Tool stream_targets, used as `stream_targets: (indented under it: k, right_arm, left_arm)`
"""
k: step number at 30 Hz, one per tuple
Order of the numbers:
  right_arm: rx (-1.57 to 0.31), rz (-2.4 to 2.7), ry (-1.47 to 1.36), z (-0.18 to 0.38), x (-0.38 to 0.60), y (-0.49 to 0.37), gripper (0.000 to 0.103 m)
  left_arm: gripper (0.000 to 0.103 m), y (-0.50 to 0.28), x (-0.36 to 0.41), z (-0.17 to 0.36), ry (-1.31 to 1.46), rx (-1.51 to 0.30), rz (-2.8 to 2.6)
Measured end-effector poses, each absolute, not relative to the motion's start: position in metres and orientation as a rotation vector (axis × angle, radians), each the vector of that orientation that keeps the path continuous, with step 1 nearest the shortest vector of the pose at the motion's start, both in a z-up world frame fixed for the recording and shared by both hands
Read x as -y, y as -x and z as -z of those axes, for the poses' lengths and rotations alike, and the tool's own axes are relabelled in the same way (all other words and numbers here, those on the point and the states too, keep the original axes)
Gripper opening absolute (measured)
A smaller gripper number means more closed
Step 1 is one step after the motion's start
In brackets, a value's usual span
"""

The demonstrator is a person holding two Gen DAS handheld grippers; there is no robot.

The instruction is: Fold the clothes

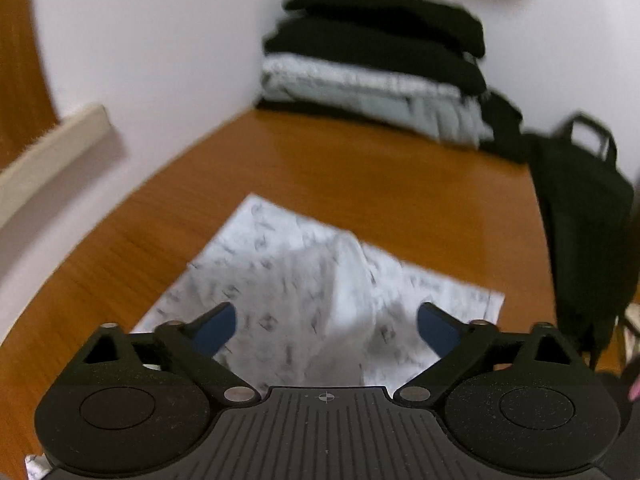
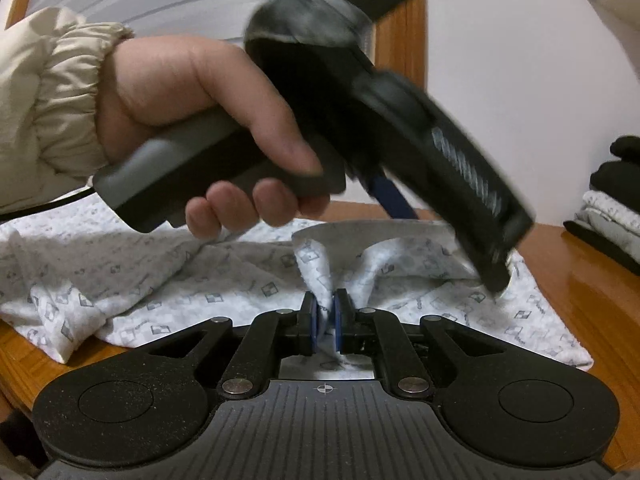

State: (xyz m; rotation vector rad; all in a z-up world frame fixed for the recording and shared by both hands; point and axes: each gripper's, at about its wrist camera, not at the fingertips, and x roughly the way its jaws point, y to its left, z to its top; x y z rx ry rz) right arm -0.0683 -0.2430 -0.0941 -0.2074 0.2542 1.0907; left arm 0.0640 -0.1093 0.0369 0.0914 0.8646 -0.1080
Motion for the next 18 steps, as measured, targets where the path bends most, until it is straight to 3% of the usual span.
stream_targets:
  k: [2,7,9,11,16,18]
  right_arm:
    - [-0.242,-1.085,0.218,0.095,0.243,0.071,0.009]
    - [-0.241,-1.08,0.215,0.097,0.245,0.07,0.009]
    - [-0.246,-1.078,0.208,0.097,0.246,0.07,0.009]
    - [-0.249,-1.076,0.206,0.098,0.248,0.069,0.009]
    - [-0.247,-1.068,0.23,0.1,0.246,0.07,0.009]
    - [-0.241,-1.068,0.242,0.101,0.248,0.069,0.009]
  left_arm:
    - [0.071,-0.064,0.103,-0.035,-0.084,-0.875,0.091]
    - [0.052,-0.057,0.083,-0.039,-0.023,-0.882,0.101]
    - [0.039,-0.053,0.074,-0.043,0.002,-0.866,0.096]
    - [0.019,-0.048,0.065,-0.048,0.014,-0.843,0.072]
    - [0.019,-0.032,0.036,-0.051,0.112,-0.829,0.027]
    - [0.036,-0.028,0.022,-0.048,0.188,-0.827,0.023]
